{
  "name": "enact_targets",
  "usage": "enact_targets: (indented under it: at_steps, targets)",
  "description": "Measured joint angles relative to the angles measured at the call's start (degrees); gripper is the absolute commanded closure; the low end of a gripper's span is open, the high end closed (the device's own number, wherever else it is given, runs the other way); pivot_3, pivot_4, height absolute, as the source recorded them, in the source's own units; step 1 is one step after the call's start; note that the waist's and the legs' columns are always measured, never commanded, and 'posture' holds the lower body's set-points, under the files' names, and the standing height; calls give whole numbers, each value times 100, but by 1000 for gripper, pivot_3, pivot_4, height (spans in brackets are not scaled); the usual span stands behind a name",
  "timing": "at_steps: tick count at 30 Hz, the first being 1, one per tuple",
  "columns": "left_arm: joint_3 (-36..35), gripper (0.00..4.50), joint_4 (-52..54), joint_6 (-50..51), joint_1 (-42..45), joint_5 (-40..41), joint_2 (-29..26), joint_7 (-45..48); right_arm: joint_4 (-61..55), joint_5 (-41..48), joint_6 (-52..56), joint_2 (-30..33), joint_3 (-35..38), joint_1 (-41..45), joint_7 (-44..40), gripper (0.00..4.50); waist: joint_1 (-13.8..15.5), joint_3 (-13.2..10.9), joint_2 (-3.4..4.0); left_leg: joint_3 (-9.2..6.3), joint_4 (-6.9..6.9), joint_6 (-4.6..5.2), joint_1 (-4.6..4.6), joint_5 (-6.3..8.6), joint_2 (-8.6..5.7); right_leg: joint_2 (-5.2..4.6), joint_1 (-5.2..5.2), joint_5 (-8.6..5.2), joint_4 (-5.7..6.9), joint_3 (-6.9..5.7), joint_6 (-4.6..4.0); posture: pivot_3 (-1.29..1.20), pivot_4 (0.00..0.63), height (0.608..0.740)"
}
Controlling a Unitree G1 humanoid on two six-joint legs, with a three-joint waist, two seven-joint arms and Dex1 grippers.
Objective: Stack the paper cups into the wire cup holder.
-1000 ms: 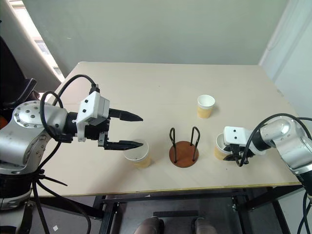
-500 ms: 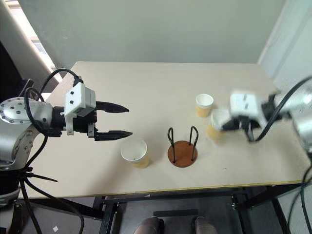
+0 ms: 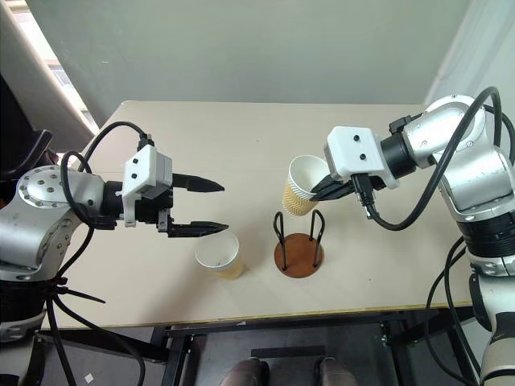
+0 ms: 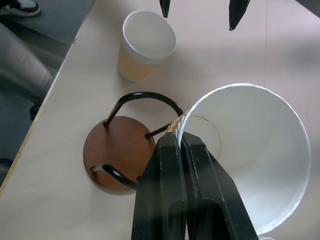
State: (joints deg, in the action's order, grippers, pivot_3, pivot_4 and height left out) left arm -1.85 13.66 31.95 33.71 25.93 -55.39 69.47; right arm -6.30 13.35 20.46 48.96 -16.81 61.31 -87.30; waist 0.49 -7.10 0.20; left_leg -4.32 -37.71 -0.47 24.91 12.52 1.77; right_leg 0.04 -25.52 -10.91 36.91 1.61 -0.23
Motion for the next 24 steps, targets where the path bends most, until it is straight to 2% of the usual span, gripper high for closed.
enact_targets:
  at_steps: [12, 15, 24]
  targets:
    - [-48, 443, 151, 139, -136, 83, -101, -113, -119, -183, -141, -136, -213, -233, -227, 4475, -6, 0, 0, -1, -3, -5, -3, -3, 0, 0, 1, -2, 6, 0, -5, 0, 150, 740]
    - [-49, 443, 166, 161, -157, 109, -124, -131, -87, -249, -139, -210, -269, -253, -206, 3930, -6, 0, 0, -1, -2, -5, -2, -3, 0, 0, 1, -2, 5, 0, -5, 0, 150, 740]
    - [-76, 443, 232, 190, -253, 111, -176, -280, 385, -448, -307, -336, -279, -5, -171, 895, -11, 0, 1, 0, 0, -7, -2, -4, 0, 0, -1, -2, 6, 0, -6, 0, 150, 740]
